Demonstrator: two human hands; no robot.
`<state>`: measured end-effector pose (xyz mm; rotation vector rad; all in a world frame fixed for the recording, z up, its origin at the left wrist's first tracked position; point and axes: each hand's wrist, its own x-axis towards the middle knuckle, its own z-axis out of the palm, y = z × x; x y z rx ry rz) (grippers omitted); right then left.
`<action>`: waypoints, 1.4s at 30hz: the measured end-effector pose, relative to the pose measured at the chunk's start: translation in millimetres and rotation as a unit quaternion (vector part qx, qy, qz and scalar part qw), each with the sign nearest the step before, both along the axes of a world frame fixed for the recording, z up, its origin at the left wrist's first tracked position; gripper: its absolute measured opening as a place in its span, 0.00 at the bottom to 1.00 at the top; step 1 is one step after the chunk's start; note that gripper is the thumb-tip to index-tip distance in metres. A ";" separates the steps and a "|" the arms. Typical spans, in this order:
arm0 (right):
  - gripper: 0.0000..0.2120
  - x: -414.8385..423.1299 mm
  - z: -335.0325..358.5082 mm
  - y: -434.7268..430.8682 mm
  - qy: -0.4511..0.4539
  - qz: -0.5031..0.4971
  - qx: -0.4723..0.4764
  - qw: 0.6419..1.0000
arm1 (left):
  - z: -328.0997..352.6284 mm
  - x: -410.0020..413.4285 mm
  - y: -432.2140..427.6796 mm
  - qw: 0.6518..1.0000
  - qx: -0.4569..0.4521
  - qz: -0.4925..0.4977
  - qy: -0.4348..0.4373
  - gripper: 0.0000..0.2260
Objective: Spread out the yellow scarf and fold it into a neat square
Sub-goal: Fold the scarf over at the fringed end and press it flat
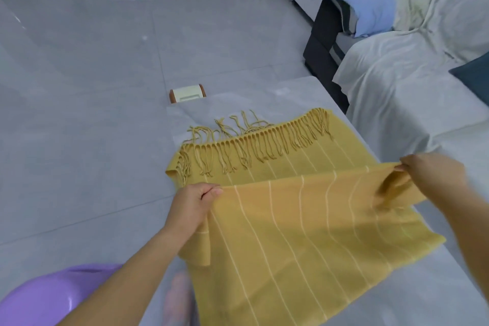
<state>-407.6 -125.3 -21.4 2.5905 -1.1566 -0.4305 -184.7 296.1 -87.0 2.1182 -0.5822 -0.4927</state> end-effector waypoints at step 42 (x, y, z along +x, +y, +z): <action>0.26 189.6 -182.3 -26.8 -0.043 0.174 0.085 0.980 | -125.9 144.2 -94.2 0.949 0.145 -0.190 -0.204 0.27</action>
